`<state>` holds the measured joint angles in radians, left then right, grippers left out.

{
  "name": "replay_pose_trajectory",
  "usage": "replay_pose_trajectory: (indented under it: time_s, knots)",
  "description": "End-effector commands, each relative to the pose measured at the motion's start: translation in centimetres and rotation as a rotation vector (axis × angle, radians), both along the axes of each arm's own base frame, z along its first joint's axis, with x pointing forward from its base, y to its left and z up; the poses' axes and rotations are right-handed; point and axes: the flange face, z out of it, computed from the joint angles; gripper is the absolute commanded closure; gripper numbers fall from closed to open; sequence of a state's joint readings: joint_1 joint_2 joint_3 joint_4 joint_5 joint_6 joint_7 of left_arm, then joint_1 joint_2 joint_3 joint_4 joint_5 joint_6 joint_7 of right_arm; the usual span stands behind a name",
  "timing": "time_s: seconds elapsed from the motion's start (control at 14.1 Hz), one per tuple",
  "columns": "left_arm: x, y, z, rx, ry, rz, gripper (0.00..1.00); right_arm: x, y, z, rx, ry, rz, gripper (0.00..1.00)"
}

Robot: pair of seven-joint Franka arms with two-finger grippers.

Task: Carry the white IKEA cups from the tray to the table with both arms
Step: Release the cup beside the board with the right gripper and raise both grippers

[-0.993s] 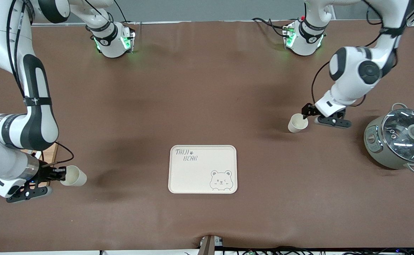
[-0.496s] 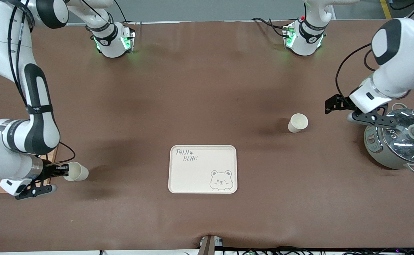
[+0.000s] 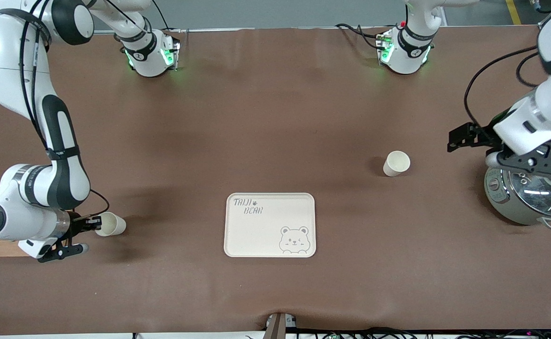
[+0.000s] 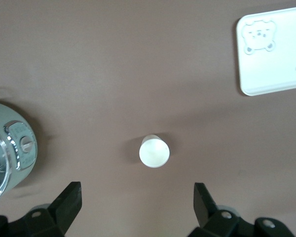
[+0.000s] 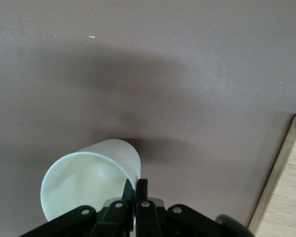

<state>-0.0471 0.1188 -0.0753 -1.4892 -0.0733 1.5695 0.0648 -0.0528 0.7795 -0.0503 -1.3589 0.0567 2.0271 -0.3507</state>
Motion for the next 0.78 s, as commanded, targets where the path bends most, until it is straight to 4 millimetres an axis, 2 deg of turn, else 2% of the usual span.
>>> replay_pose_trajectory:
  time_s: [0.0, 0.07, 0.14, 0.21, 0.28, 0.43, 0.57, 0.71]
  knots:
    - [-3.8, -0.6, 5.5, 0.051, 0.0, -0.021, 0.0, -0.1, 0.2, 0.2, 0.003, 0.001, 0.004, 0.71]
    - [-4.7, -1.0, 6.7, 0.05, -0.011, -0.025, 0.0, -0.1, 0.2, 0.3, 0.003, 0.001, 0.004, 0.61]
    - [-5.1, -1.0, 7.0, 0.051, -0.008, -0.019, 0.0, 0.0, 0.2, 0.4, 0.003, -0.001, 0.004, 0.47]
    - [-5.6, -0.8, 7.4, 0.052, -0.006, -0.024, 0.0, 0.1, 0.1, 0.8, 0.002, -0.008, 0.001, 0.42]
    - [-5.7, -0.3, 7.3, 0.053, 0.005, -0.032, 0.0, 0.2, 0.3, 1.4, 0.008, -0.018, 0.001, 0.3]
    - [-5.3, -0.2, 6.7, 0.051, 0.014, -0.043, 0.0, 0.5, 1.0, 3.3, 0.005, -0.044, 0.009, 0.2]
    - [-4.6, -0.2, 6.1, 0.043, 0.01, -0.043, 0.0, 0.6, 0.8, 5.8, 0.003, -0.076, 0.007, 0.0]
    - [-4.0, 1.2, 5.9, 0.034, 0.003, -0.034, 0.0, 0.5, 0.7, 9.2, 0.002, -0.119, 0.003, 0.0]
